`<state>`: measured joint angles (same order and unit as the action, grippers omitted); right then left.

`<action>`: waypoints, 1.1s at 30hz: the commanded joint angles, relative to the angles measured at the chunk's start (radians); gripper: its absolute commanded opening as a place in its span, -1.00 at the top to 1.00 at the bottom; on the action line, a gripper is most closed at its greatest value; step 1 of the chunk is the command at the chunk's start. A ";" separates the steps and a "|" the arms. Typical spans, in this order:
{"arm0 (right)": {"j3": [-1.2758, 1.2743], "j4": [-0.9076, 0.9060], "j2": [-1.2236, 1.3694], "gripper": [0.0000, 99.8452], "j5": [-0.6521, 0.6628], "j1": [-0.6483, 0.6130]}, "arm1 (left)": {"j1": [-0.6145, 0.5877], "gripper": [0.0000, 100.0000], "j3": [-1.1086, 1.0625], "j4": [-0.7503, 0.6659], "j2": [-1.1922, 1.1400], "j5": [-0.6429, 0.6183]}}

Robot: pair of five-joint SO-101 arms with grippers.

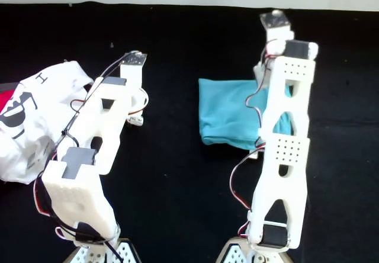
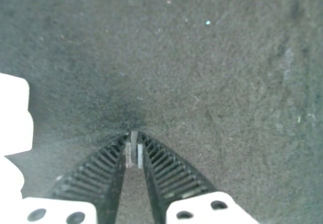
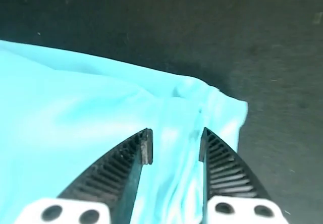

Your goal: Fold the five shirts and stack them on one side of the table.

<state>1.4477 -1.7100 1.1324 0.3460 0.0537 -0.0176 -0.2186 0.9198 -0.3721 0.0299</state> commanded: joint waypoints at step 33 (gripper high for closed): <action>0.010 0.154 -0.079 0.68 0.112 0.114 | -0.001 0.98 0.018 0.002 -0.008 0.009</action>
<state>1.4461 -1.5535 1.1354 0.4519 0.1565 -0.0176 -0.2186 0.9198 -0.3721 0.0299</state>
